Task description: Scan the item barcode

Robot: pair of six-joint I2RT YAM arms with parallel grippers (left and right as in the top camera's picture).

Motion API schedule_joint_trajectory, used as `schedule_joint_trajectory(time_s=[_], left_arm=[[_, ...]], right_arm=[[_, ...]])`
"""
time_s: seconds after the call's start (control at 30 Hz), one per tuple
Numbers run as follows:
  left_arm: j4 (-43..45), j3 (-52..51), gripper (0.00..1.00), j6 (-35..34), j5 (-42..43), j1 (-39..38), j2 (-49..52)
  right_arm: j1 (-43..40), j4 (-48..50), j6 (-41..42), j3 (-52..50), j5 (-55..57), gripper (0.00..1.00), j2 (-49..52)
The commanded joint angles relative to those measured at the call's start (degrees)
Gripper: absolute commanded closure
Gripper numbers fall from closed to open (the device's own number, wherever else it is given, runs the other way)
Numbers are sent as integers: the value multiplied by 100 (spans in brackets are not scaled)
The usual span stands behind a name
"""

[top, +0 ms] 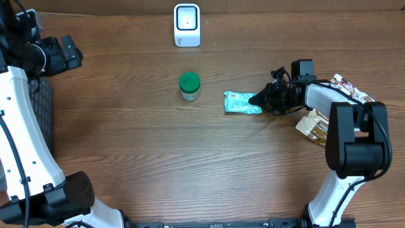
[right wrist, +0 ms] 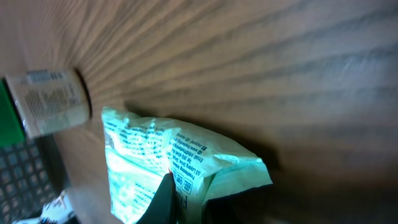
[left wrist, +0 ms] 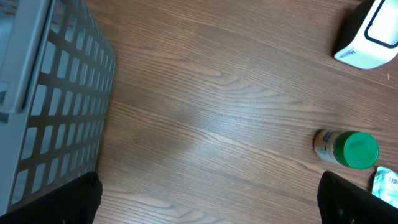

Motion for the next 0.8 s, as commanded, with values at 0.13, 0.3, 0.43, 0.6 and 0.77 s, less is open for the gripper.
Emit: schedule_joint_trajectory(time_s=[0.13,0.3,0.43,0.6,0.77], left_arm=[[11,-22,0,87,-17,-11,-2],[11,-22,1,87,-17,-11,-2],[11,-22,0,90,-17,-11,-2],[11,-20,1,90,-17,-11,-2],[11,-22,0,87,-17,-11,-2]], right_arm=[[380,-640,13,1084,-402,96,-1600],[750,-1010,15,1821,-146,96,-2258],[901,-1296,20,2264,-146,96,-2610],[901,-1622,-7,2286,-101,96,-2715],[942,-1812,184,2332,264,96,-2715]])
